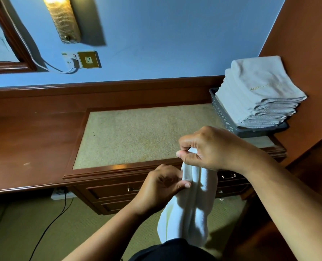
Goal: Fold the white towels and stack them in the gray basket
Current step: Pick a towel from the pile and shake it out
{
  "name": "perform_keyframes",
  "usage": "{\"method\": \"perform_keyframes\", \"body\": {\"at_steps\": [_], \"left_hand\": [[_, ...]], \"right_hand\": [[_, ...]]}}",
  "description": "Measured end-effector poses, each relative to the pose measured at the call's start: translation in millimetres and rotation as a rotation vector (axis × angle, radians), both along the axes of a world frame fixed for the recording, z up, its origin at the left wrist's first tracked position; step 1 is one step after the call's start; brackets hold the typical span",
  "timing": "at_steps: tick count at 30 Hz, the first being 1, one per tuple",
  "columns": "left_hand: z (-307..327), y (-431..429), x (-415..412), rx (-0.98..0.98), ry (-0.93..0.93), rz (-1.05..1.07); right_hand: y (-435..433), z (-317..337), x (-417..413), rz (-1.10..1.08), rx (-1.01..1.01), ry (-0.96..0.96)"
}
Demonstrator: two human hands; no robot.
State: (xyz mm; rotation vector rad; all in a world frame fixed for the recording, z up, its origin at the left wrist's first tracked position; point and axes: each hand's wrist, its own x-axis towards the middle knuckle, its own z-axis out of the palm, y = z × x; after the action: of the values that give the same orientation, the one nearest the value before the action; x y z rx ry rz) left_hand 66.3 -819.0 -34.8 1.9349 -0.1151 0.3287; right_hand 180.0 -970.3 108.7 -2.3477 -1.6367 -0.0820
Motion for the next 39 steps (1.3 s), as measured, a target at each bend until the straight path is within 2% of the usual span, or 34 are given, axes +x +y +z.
{"method": "perform_keyframes", "body": {"at_steps": [6, 8, 12, 15, 24, 27, 31, 36, 39], "left_hand": [[-69, 25, -10, 0.455, 0.263, -0.104], [-96, 42, -20, 0.648, 0.413, -0.105], [-131, 82, -51, 0.911, 0.763, -0.005], [-146, 113, -75, 1.045, 0.915, 0.102], [-141, 187, -129, 1.087, 1.139, 0.535], [-139, 205, -142, 1.047, 1.141, 0.677], [-128, 223, -144, 0.937, 0.998, 0.856], [-110, 247, -134, 0.530, 0.709, 1.088], [-91, 256, -127, 0.574, 0.631, 1.105]], "right_hand": [[-5, 0, 13, -0.089, -0.056, -0.019], [-10, -1, 21, -0.153, -0.109, -0.026], [-14, -7, 37, -0.269, -0.213, -0.041], [-15, -17, 44, -0.315, -0.251, -0.010], [-18, -48, 71, -0.545, -0.121, 0.004], [-22, -63, 83, -0.592, -0.094, -0.023], [-26, -95, 99, -0.630, -0.102, 0.020], [-35, -140, 116, -0.793, -0.145, 0.127], [-45, -170, 116, -1.051, -0.099, 0.225]]}}
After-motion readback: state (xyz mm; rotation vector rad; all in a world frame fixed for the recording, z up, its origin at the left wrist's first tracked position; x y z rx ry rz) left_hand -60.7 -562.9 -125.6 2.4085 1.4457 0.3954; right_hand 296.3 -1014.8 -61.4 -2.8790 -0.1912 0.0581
